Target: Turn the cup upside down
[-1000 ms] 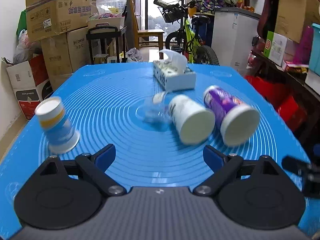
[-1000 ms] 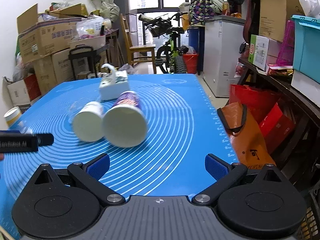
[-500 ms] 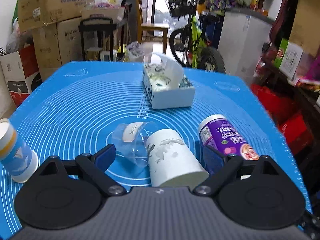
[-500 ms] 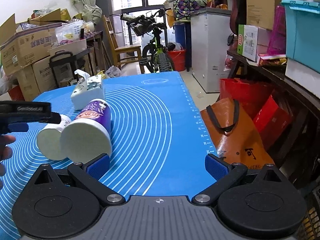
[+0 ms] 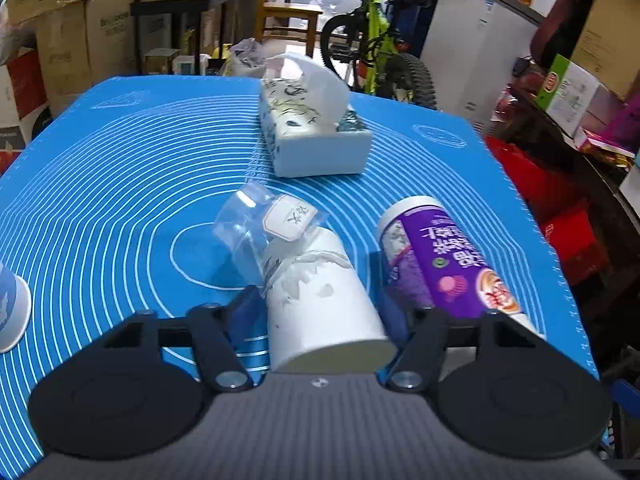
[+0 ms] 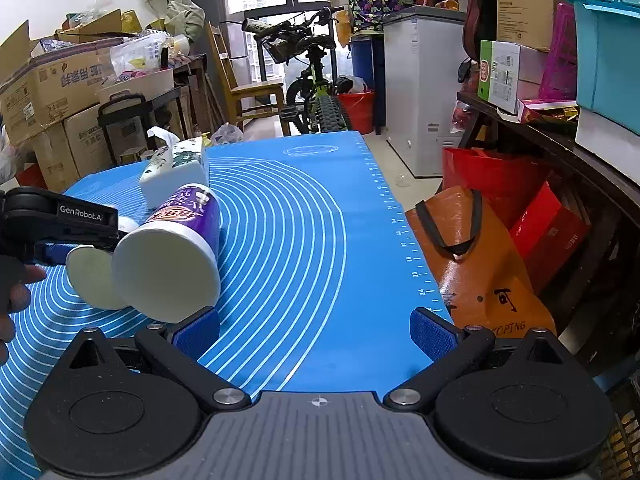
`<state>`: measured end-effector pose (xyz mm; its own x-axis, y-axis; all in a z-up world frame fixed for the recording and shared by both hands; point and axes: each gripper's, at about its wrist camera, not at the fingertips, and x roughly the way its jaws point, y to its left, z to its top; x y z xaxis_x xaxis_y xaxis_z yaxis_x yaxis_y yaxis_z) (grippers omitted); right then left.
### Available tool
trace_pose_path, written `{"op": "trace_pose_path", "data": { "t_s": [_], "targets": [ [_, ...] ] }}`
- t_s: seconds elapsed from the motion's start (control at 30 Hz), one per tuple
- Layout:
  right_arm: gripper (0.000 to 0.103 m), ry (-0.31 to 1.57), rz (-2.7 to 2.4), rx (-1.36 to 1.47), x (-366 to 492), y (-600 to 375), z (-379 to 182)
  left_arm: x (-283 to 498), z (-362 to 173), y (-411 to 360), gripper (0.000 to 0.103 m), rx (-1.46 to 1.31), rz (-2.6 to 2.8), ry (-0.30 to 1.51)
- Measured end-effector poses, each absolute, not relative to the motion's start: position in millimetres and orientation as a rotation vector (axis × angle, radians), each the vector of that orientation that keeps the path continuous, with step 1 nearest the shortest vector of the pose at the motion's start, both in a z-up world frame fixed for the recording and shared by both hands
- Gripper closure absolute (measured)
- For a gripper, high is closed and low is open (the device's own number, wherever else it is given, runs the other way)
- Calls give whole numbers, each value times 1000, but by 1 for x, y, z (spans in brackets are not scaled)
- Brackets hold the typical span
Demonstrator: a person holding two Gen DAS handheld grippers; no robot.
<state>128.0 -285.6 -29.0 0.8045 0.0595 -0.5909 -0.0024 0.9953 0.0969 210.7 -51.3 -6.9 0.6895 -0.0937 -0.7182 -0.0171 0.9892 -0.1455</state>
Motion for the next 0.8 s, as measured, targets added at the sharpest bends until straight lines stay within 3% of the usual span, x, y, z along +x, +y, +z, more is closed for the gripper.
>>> {"op": "trace_pose_path", "data": {
  "t_s": [0.2,0.8],
  "targets": [
    [2,625,36,82,122,-281,-26,207,-4,-50,51,-148,-54,807],
    [2,593,63,83,95,-265,-8,127,14,-27,51,-76,-100,836]
  ]
}}
